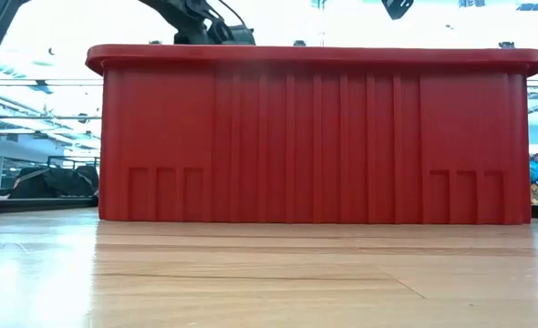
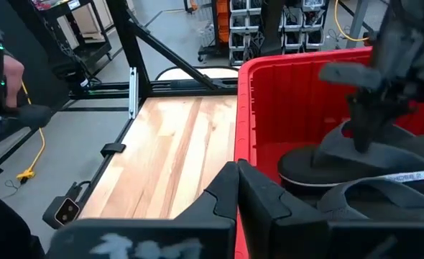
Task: Pick and place slides into bin
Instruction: Put the black slipper into the red container
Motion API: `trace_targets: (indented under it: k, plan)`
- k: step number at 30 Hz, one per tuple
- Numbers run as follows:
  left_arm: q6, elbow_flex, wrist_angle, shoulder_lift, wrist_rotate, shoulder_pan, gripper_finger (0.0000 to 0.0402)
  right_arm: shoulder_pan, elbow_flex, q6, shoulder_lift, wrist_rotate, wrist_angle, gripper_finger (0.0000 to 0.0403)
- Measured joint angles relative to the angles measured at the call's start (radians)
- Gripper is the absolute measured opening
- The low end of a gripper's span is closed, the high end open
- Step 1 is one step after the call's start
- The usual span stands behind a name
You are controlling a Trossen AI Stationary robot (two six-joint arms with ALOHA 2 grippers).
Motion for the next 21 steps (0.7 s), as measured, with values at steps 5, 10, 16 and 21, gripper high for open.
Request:
trace_targets:
  k: [5, 10, 16, 21]
  plan:
    - [-0.058, 0.0, 0.003, 0.039, -0.009, 0.0, 0.0, 0.0, 0.0, -0.014, -0.001, 0.0, 0.0, 0.0]
    - [-0.077, 0.0, 0.011, 0.044, 0.008, -0.005, 0.0002, 0.0, 0.0, -0.016, -0.001, -0.001, 0.0, 0.0]
    - [-0.109, 0.0, 0.004, 0.044, 0.037, -0.006, 0.0031, 0.0, 0.0, -0.016, -0.001, -0.001, 0.0, 0.0]
    - [-0.081, 0.0, 0.004, 0.044, 0.123, -0.013, 0.0094, 0.0, 0.0, -0.016, -0.001, -0.001, 0.0, 0.0]
